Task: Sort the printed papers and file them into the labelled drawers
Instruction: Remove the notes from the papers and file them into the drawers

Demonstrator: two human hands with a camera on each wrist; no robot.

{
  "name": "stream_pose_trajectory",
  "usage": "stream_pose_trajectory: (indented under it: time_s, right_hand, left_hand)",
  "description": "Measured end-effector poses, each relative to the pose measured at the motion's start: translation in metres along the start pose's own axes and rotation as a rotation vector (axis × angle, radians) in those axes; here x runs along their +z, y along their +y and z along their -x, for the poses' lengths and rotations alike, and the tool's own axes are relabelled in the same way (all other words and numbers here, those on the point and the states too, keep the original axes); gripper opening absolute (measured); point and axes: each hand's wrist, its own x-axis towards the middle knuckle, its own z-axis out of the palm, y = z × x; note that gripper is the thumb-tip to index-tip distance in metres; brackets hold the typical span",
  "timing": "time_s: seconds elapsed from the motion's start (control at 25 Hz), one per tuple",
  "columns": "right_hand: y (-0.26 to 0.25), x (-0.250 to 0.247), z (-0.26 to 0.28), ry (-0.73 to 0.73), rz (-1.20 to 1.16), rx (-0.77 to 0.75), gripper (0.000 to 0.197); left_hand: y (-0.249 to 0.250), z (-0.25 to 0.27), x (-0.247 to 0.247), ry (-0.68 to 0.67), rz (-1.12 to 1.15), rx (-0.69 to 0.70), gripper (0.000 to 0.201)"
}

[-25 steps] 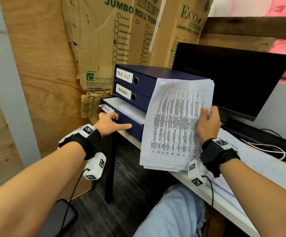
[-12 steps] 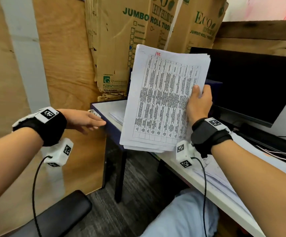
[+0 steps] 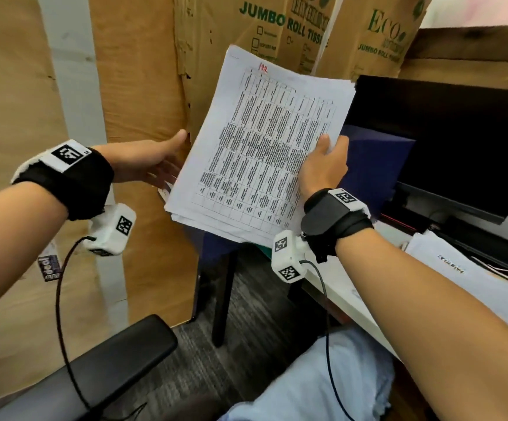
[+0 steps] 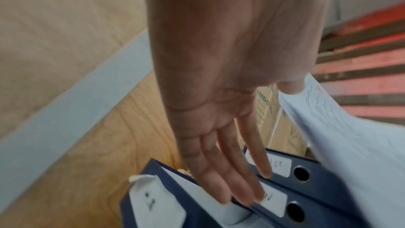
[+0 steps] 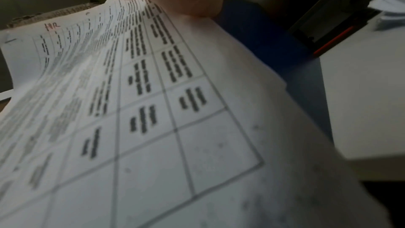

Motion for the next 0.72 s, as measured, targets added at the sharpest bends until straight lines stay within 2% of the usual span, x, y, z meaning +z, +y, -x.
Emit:
stream_pose_trajectory:
  time_s: [0.08,0.16,0.28,0.4,0.48,0.52,0.6,0.64,0.68,0.72]
  right_hand:
    - [-0.003,0.005,0.008,-0.009,-0.007,0.03,0.028]
    - [-0.006,0.008,0.013,-0.067,0.036,0.053,0.025]
    - [-0.002,0.013,0.015,-0.297,0.147,0.06,0.017]
    - [0.02,0.021,0.014,-0.571,0.24,0.184,0.018]
    - [0.039,0.029,0.012,-0.64,0.328,0.237,0.008]
    - [0.045,0.031,0.013,-0.658,0.354,0.284,0.017]
    - [0.054,0.036,0.011,-0.686,0.364,0.389,0.064]
    - [0.047,0.034,0.015,-0.714,0.385,0.386,0.072]
    - [0.042,0.033,0.018,-0.751,0.424,0.369,0.066]
    - [0.033,0.032,0.021,-0.804,0.479,0.375,0.046]
  left_hand:
    - [0.004,0.003,0.008,-0.07,0.059,0.056,0.086]
    - [0.007,0.001,0.004,0.039,-0.035,0.124,0.063]
    - [0.004,-0.004,-0.013,0.257,-0.087,0.107,0.03]
    - [-0.007,-0.005,-0.03,0.393,-0.078,0.009,0.021]
    - [-0.016,-0.003,-0.032,0.393,-0.08,-0.059,0.018]
    - [-0.021,-0.003,-0.032,0.387,-0.11,-0.089,0.017]
    - [-0.028,-0.001,-0.029,0.329,-0.196,-0.123,0.017]
    - [-0.03,0.0,-0.028,0.283,-0.203,-0.135,0.016]
    - [-0.03,0.002,-0.027,0.242,-0.178,-0.146,0.013]
    - [-0.031,0.004,-0.027,0.218,-0.131,-0.156,0.01]
